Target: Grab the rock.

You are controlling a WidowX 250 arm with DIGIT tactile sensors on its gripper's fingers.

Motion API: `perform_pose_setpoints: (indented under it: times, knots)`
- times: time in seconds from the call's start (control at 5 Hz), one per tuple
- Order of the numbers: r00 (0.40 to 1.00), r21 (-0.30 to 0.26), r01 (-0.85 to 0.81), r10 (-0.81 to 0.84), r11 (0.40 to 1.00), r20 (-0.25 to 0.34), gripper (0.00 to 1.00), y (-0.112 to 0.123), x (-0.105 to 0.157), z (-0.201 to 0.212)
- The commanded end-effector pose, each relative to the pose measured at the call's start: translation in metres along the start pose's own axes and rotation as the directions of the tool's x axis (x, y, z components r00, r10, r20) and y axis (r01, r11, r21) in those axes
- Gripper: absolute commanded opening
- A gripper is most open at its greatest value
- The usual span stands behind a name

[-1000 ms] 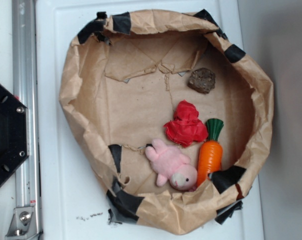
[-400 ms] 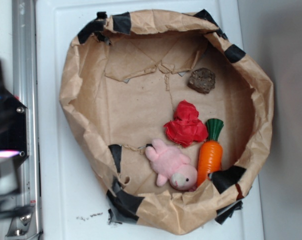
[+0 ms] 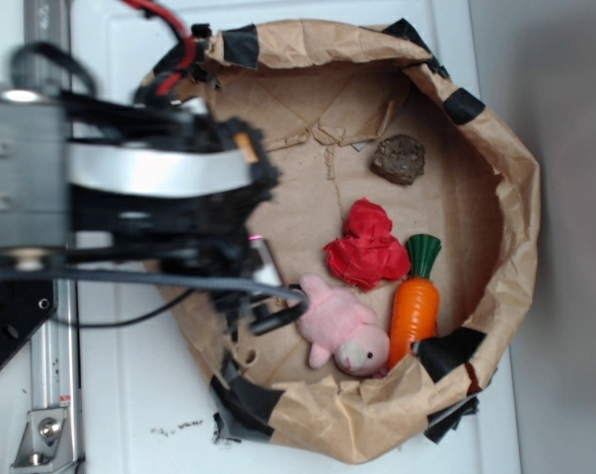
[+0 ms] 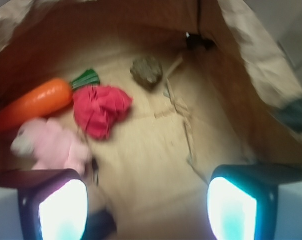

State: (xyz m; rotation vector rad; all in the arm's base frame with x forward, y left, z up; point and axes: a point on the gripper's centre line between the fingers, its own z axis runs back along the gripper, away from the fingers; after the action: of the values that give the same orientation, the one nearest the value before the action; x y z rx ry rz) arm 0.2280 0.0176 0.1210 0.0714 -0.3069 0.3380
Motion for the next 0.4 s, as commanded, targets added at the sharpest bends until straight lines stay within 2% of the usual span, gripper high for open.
perform_pose_setpoints:
  times: [0.0, 0.2]
  knots:
    - [0.997, -0.065, -0.035, 0.039, 0.997, 0.065, 1.00, 0.007, 0.065, -0.019]
    - [1.000, -0.127, -0.010, 0.009, 0.992, -0.009, 1.00, 0.011, 0.077, -0.058]
